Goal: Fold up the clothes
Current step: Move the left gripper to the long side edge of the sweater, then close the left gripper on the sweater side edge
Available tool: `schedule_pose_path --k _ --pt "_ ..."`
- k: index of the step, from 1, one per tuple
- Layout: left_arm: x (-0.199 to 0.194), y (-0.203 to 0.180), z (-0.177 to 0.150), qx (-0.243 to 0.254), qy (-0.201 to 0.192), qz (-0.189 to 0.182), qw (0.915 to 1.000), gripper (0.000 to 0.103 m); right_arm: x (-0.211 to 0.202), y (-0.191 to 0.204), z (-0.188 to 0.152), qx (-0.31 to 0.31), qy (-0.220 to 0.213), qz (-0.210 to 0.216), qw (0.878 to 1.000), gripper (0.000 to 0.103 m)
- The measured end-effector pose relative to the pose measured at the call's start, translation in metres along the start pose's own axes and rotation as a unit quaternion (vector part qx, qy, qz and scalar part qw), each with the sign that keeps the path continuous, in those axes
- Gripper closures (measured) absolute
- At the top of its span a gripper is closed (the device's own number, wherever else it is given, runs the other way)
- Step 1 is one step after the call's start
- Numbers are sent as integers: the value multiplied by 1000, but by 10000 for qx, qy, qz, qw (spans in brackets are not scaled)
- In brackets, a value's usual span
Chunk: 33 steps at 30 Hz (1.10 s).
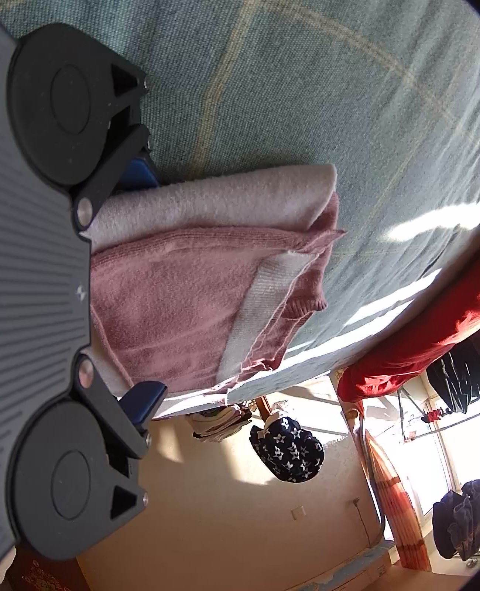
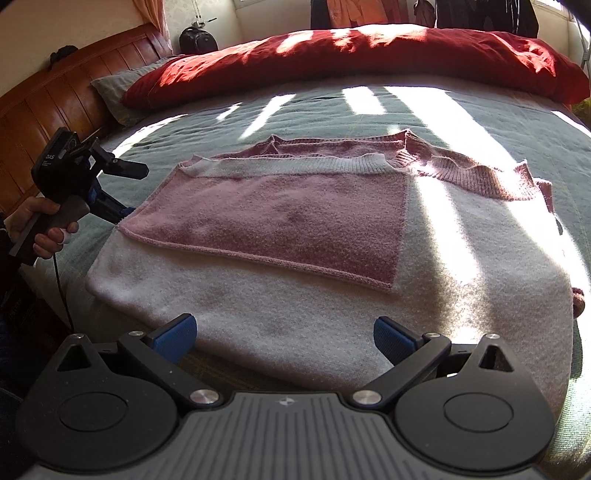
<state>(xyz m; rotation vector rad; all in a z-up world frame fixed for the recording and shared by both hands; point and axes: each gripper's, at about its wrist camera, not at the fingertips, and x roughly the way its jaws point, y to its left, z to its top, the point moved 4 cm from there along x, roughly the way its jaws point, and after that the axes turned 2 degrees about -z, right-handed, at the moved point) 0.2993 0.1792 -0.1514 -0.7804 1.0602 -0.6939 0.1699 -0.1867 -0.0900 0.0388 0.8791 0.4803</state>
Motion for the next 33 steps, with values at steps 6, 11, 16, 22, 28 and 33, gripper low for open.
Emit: schedule_pose_path --k 6,11,16,22,28,33 --pt "17 5 25 -54 35 48 10000 7 3 -6 -3 132 39 -67 9999 0" --pt "21 0 27 254 118 267 9993 15 4 -7 -4 148 19 -74 9999 0" --pt "3 9 9 49 125 119 9998 35 4 -7 -5 122 20 -78 9999 0" --pt "5 14 8 -39 198 -12 9998 33 4 -10 -6 183 26 -85 9998 0" --pt "15 15 21 58 94 43 9999 37 5 -6 -6 111 32 -83 9999 0" --pt "5 33 16 -230 -118 184 9995 74 2 -2 -4 -29 -12 -137 9999 0"
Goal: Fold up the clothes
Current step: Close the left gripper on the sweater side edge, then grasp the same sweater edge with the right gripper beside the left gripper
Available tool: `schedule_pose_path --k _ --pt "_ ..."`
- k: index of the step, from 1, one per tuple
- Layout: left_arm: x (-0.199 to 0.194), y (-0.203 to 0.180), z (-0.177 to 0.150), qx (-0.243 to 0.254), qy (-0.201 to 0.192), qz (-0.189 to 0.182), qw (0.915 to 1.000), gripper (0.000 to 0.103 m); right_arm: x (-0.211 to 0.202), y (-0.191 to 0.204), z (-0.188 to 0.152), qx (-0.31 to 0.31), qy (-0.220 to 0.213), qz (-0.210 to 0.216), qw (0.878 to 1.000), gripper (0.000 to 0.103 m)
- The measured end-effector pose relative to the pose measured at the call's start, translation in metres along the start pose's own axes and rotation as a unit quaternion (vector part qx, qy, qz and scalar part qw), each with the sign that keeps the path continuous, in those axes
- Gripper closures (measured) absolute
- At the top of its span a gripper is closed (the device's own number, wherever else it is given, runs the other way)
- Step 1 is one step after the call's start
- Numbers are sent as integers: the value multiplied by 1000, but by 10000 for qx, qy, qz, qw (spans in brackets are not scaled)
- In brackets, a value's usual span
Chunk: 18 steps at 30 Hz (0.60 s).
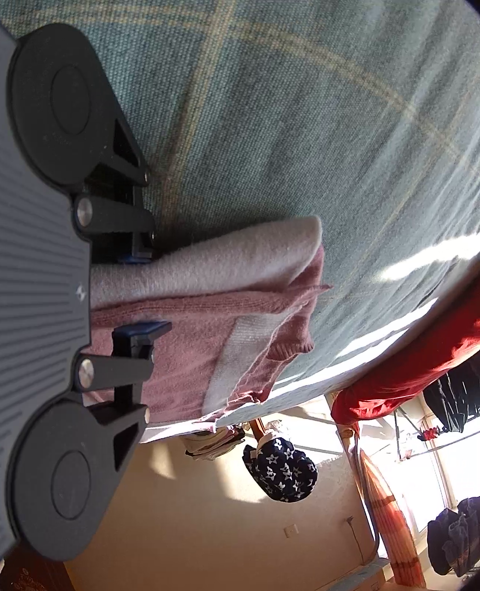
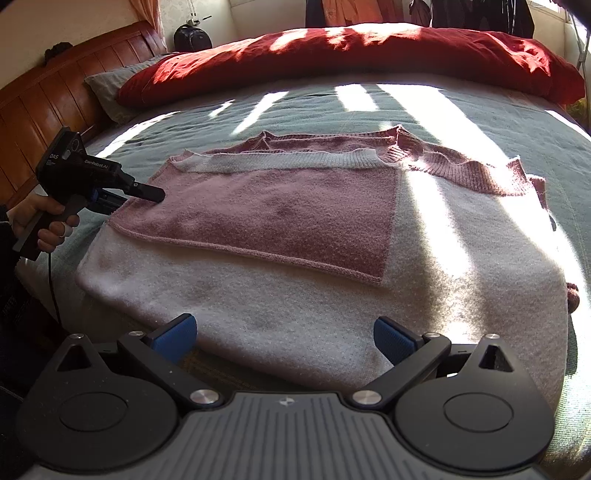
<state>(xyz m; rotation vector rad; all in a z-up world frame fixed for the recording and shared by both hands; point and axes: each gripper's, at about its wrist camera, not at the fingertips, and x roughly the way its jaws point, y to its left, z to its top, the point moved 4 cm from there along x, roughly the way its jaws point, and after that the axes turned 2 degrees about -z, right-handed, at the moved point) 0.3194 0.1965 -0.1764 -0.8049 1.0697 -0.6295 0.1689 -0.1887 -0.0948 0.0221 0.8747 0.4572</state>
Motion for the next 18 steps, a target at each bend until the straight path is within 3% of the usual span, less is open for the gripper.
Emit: schedule_pose_path --k 5,10,13,18 --pt "2 -2 0 111 -20 75 9999 74 -3 17 8 -327 -187 98 9992 0" --pt "4 -3 2 155 24 179 9997 75 0 75 33 -1703 -638 189 9831 0" --pt "5 -6 2 184 52 279 9994 75 16 129 34 -2795 -752 291 9568 6" --pt "7 -9 3 206 87 404 9989 75 47 208 3 -4584 -696 357 8853 33"
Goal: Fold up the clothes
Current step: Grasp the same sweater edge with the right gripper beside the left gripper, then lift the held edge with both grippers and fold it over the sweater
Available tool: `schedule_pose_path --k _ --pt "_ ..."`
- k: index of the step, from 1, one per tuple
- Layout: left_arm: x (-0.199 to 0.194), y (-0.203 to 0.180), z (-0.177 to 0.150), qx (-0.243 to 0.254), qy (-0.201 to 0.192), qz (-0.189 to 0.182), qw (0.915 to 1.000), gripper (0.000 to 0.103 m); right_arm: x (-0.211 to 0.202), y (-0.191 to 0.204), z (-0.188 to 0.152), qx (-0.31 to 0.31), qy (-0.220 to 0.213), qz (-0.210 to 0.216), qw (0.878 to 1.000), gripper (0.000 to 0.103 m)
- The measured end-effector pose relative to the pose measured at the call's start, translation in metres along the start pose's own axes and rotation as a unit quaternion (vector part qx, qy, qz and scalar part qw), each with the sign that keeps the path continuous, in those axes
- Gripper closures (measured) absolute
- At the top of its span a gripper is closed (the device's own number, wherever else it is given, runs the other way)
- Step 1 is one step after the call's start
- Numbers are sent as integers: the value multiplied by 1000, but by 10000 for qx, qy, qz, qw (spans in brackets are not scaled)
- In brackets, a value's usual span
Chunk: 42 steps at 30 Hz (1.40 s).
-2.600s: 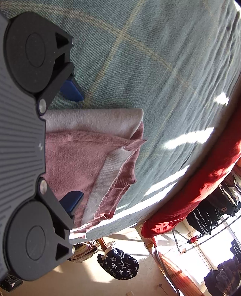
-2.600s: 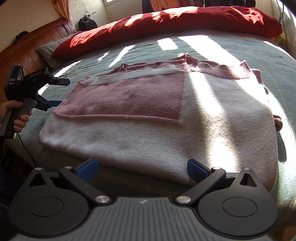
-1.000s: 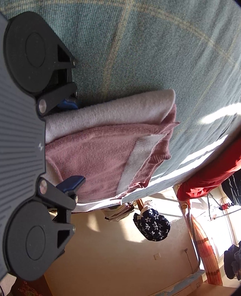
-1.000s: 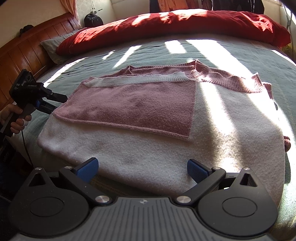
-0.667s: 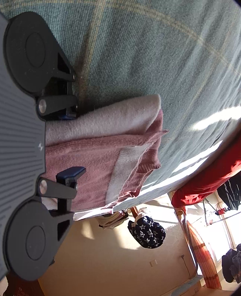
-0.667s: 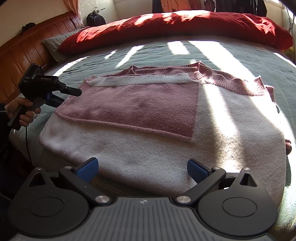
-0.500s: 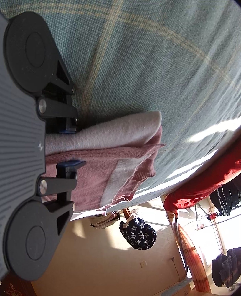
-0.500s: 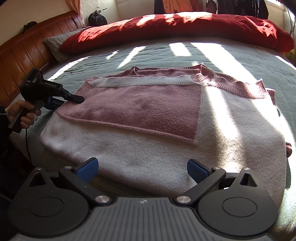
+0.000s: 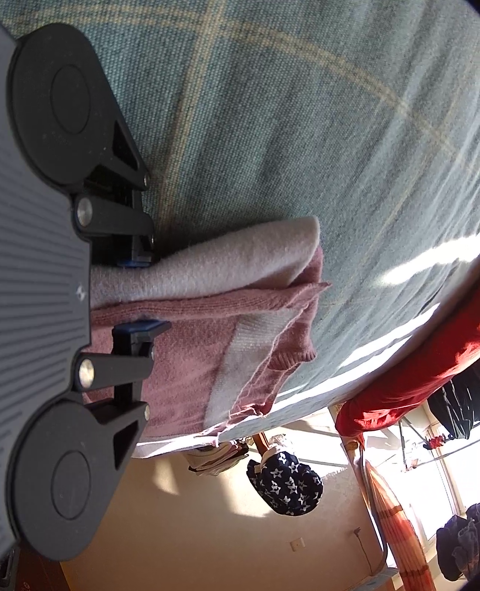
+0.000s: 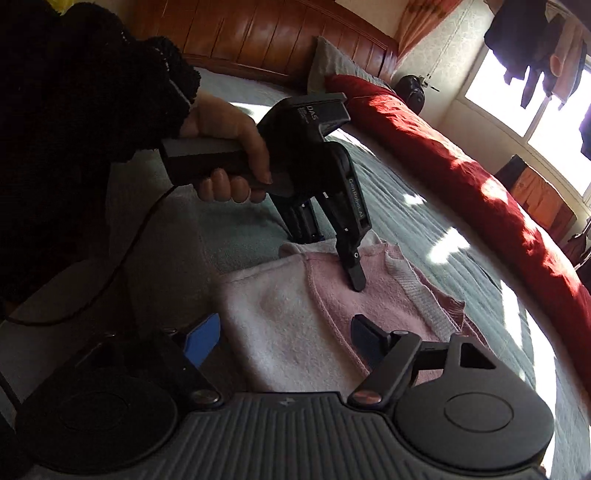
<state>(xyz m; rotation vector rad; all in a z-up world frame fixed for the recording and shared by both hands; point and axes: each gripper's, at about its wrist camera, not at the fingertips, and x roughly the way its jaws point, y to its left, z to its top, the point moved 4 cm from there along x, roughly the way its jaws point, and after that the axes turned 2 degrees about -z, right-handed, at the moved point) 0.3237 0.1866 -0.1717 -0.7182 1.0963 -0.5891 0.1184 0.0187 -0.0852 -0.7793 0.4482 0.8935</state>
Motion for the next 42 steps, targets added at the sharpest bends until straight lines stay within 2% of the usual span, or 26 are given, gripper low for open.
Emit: schedule_pose_path --k 1,2,3,5,7,10,15,18,24,28,30,33,38,42 --pt "0 0 0 4 3 16 10000 75 7 11 4 -309 49 -30 9995 38" --pt "0 -1 0 8 6 33 10000 75 13 19 6 -574 119 -128 9982 49" --pt "0 -1 0 12 8 45 10000 75 18 26 6 -773 202 -225 9966 56" --pt "0 -1 1 13 9 48 10000 75 24 31 6 -955 401 -251 9943 61" --pt "1 -1 1 2 5 31 10000 75 26 36 5 -1080 548 -280 9922 61" --pt "1 0 2 -15 0 6 10000 75 27 45 -1 -1432 715 -569 9855 61" --pt "2 1 3 -53 -15 -25 10000 75 43 51 6 -1853 679 -1146 9736 61" --pt "1 1 3 -96 -22 -40 9999 75 49 53 9 -1861 716 -1325 9709 61" --pt "1 3 12 -176 -56 -87 9998 74 44 52 -9 -1921 855 -1559 9651 61" --pt "1 4 24 -216 -236 -50 9995 74 55 42 2 -1695 807 -1577 9695 61" --pt "3 8 27 -271 -279 -119 9992 74 52 42 -1 -1615 777 -1501 9723 72" --pt "3 7 27 -247 -336 -105 9991 74 47 43 -4 -1508 753 -1423 9754 78" --pt "-2 -10 27 158 -331 138 9992 79 41 38 -1 -1225 731 -1269 9816 80" --pt "-6 -23 30 273 -356 304 9985 79 29 33 2 -963 638 -1202 9860 82"
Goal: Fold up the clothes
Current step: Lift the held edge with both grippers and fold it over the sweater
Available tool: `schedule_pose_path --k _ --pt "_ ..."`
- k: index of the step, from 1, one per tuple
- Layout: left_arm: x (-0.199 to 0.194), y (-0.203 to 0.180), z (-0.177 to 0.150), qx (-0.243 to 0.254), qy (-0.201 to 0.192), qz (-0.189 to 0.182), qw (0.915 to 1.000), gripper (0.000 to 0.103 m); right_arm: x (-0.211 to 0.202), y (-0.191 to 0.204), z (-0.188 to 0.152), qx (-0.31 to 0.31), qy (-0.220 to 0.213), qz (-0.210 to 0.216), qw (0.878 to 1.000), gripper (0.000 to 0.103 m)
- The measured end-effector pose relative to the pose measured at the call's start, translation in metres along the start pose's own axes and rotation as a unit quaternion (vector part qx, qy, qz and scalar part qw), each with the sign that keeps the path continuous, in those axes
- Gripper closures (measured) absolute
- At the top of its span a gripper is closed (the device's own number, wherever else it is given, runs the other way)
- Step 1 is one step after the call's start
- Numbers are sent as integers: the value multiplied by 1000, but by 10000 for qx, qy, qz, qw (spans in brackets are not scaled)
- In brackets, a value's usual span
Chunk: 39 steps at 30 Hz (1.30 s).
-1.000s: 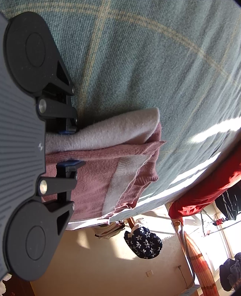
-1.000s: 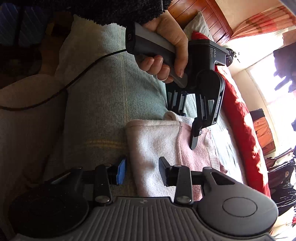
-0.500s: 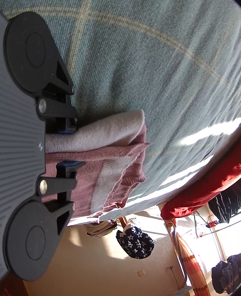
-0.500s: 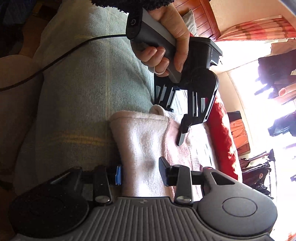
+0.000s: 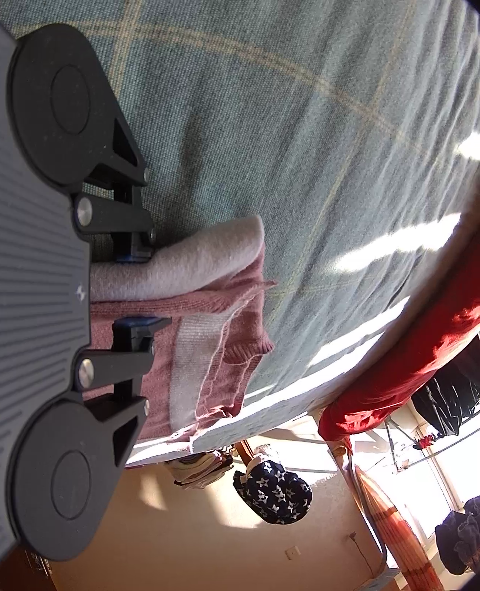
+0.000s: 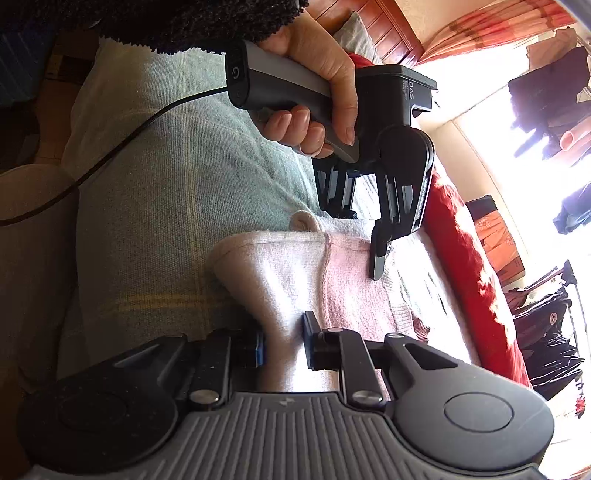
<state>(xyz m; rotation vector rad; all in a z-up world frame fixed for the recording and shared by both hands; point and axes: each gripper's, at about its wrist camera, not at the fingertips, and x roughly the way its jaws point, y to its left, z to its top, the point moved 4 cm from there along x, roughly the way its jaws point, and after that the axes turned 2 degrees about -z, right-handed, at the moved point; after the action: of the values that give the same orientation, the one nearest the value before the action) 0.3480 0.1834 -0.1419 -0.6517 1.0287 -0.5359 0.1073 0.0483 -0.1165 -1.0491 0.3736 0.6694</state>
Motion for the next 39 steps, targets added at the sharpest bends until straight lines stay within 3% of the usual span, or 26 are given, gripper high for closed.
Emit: schedule_pose_path --k 7,18,28,39 --pt "-10 -37 10 300 -63 181 9994 80 -25 -14 4 384 -180 -85 9991 86" --pt "-3 -116 20 969 17 667 9931 80 -55 -52 -20 1027 -347 -210 9939 91" --pt "10 -180 21 1574 64 1063 9818 80 -70 -97 -49 2138 -565 -46 9752 92" --pt "37 -233 18 1999 92 1125 9733 80 -90 -122 -73 2585 -667 -274 9633 92"
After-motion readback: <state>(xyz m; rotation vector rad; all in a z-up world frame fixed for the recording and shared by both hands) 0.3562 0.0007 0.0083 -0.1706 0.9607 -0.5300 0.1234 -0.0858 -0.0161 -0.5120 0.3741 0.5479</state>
